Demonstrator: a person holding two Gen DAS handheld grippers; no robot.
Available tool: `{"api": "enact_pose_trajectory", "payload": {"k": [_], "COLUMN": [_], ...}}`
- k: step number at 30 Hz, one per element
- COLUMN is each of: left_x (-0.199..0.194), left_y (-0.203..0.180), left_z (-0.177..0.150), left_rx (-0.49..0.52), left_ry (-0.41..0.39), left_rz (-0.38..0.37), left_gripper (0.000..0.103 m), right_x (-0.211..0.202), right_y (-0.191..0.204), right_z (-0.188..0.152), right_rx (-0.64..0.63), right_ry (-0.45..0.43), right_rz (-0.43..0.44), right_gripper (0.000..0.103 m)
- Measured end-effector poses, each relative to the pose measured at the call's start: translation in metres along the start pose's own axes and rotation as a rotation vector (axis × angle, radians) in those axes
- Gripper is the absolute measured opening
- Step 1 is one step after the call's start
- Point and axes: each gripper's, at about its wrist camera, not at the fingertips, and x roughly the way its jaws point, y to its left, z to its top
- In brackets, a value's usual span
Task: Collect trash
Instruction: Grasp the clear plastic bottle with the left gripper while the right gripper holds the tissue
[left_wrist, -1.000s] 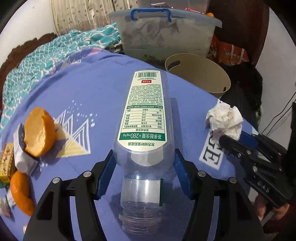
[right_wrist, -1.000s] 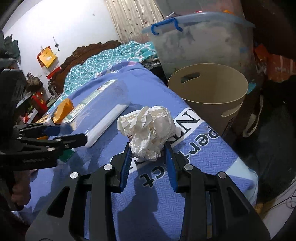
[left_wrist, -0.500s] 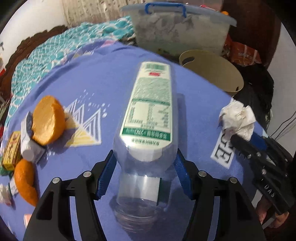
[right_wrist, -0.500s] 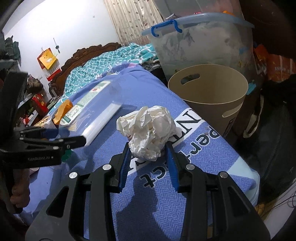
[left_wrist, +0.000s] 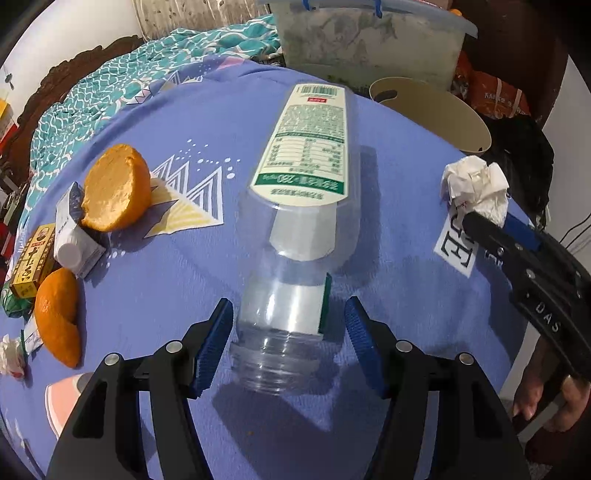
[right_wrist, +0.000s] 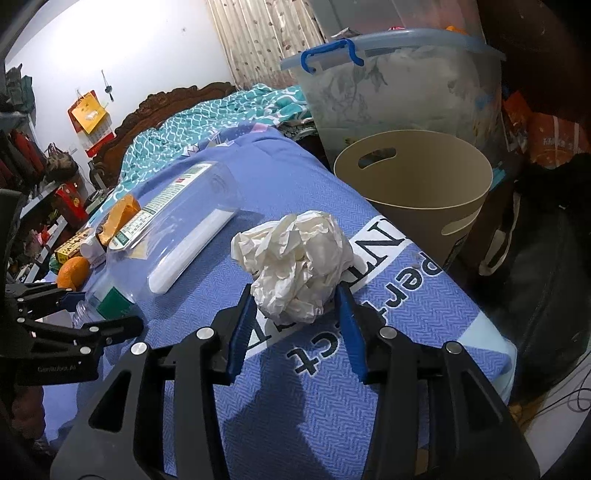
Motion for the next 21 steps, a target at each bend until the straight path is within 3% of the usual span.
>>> {"api": "enact_pose_trajectory", "payload": {"k": [13, 21], "left_x": [-0.012, -0.011], "left_y": [0.011, 0.032], "left_z": [-0.014, -0.024], "left_rx": [-0.013, -0.126], "left_ry": [-0.009, 0.055], "left_rz": [0.045, -0.103], "left_gripper": [0.06, 0.058], "right_x": [0.002, 0.004], "right_y": [0.008, 0.016], "right_z": [0.001, 0.001], "right_rx": [-0.024, -0.059], "right_ry": [0.012, 0.028], "right_rz": [-0.035, -0.076], "right_gripper": [0.051, 0.055]}}
